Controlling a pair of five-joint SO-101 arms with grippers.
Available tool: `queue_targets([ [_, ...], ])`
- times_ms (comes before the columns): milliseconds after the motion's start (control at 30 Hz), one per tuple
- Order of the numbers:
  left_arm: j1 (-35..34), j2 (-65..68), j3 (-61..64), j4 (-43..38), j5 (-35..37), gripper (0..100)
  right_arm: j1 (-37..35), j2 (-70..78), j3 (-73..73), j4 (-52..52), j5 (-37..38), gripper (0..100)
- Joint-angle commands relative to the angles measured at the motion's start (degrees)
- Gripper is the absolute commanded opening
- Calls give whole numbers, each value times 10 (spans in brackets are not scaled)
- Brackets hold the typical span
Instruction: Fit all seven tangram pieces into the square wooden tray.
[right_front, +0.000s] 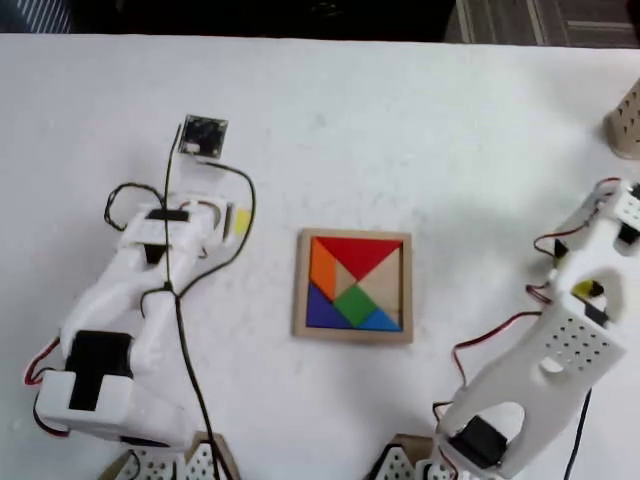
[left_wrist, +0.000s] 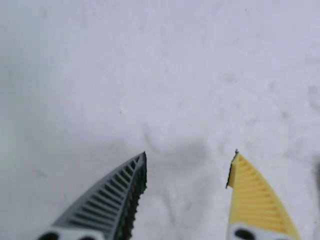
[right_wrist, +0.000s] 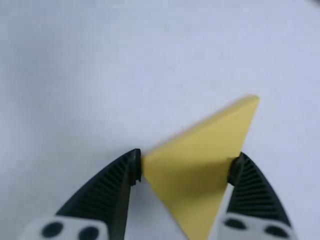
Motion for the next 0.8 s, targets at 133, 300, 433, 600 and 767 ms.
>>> queue_targets([
  [133,-7,-29,-17,10,-9,286,-118,-3,-15,-22,201,159],
  [300,-7,-29,-17,10,-9,286,-174,-8,-12,-3,338,159],
  [433,-7,-29,-17,10,-9,286,-199,-10,-15,23,403,159],
  [600,-7,-29,-17,10,-9,286,-201,-62,-14,35,353,159],
  [767,-7,-29,-17,10,-9,286,-206,-144,-11,91,333,159],
])
